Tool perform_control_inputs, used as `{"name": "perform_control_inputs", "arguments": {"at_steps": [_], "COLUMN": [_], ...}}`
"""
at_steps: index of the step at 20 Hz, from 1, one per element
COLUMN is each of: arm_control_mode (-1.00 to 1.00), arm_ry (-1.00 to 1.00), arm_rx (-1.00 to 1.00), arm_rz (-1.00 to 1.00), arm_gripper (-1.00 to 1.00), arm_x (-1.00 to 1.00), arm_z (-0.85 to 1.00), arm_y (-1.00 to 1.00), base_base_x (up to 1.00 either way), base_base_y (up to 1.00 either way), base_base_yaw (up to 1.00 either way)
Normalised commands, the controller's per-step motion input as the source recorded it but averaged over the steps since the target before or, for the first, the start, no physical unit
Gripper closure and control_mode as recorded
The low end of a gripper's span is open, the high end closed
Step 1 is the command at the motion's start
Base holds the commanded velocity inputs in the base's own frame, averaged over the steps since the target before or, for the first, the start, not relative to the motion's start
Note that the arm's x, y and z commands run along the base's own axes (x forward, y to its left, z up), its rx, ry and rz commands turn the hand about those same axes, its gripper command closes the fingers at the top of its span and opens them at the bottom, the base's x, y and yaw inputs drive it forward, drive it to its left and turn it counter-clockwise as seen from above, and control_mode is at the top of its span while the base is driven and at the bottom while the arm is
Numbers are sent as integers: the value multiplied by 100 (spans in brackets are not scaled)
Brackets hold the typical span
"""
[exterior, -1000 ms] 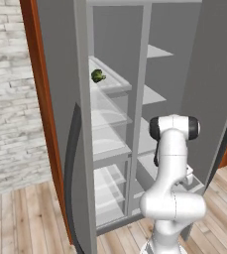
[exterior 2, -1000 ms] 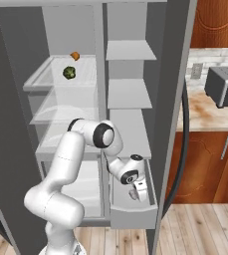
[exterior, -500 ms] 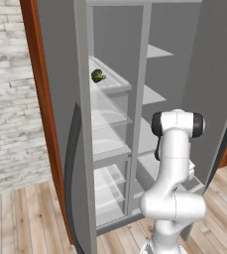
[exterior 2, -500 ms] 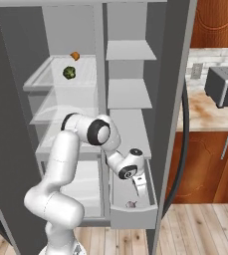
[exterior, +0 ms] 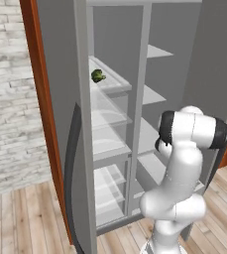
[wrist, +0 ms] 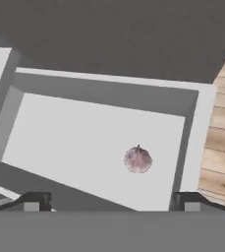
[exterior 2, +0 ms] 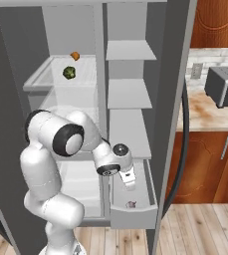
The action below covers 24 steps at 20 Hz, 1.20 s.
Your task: Take the broccoli and garlic from the fridge shelf and place them in the freezer drawer to begin freezing them.
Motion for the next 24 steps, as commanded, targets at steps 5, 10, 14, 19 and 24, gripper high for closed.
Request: {"name": "perform_control_inputs", "arguments": {"at_steps": [5, 10, 14, 19, 24], "arm_control_mode": [-100, -100, -100, -100, -100], "arm_ry": [-30, -15, -1, 12, 42], "arm_rx": [-12, -13, -14, -14, -19], "arm_rz": [4, 12, 23, 37, 28], "arm_gripper": [-100, -100, -100, -100, -100], "arm_x": [-61, -34, -10, -13, -36], "arm_z": [100, 100, 100, 100, 100], "arm_y": [54, 60, 57, 71, 68], "base_base_x": [0, 0, 0, 0, 0], "base_base_y": [0, 0, 0, 0, 0], "base_base_yaw": [0, 0, 0, 0, 0]}}
